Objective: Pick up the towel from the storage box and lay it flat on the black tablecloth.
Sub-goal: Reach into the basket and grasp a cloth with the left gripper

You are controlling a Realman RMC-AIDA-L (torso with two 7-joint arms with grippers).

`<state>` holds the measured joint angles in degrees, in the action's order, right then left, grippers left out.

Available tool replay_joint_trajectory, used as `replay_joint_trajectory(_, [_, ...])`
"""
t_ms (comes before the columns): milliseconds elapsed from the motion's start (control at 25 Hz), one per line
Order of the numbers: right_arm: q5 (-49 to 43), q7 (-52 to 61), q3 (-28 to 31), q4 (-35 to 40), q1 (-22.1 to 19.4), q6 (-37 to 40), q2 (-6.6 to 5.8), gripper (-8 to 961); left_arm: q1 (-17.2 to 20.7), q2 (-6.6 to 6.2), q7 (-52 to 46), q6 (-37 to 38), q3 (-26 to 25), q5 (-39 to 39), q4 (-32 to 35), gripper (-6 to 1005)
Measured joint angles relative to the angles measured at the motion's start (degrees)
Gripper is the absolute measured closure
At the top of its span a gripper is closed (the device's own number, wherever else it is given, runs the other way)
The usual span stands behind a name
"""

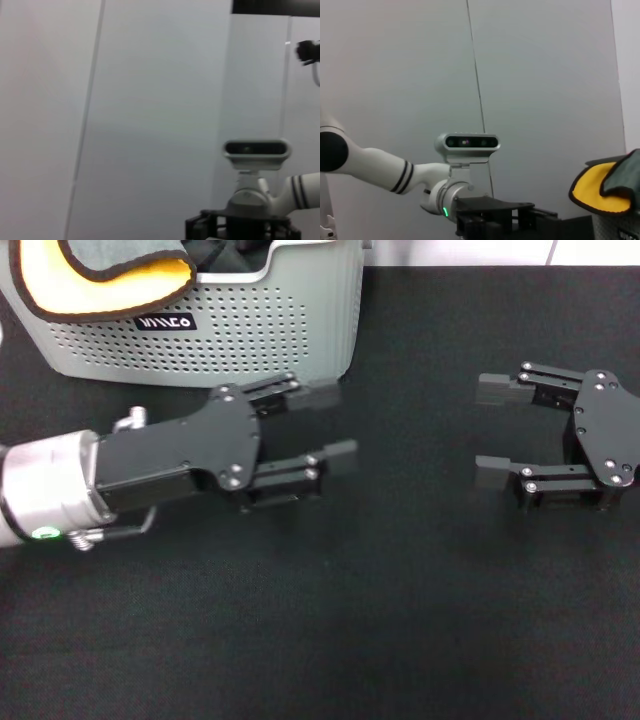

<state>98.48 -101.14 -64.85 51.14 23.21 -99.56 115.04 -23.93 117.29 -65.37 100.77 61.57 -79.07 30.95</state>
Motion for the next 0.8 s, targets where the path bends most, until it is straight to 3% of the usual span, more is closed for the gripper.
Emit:
replay_joint_trajectory(200, [-0.07, -0.28, 0.27, -0.78, -0.33, 1.78, -0.09, 116, 6.15, -1.42, -0.35, -1.73, -12.44, -0.14, -0.39, 270])
replay_joint_trajectory(360, [-0.06, -1.78, 1.40, -2.22, -0.47, 2.15, -0.02, 116, 7.99, -0.17, 1.54, -5.32, -22.23, 0.37, -1.99, 269])
replay_joint_trajectory(480, [-0.06, -2.22, 1.66, -2.94, -0.13, 2.52, -0.09, 116, 8.36, 0.62, 2.22, -10.20, -26.54, 0.17, -2.21, 269])
replay_joint_trajectory(800, [-0.02, -2.63, 1.66, -3.05, -0.24, 2.58, -0.29, 116, 9.88, -0.16, -0.68, -15.80, -32.12, 0.52, -2.09, 284])
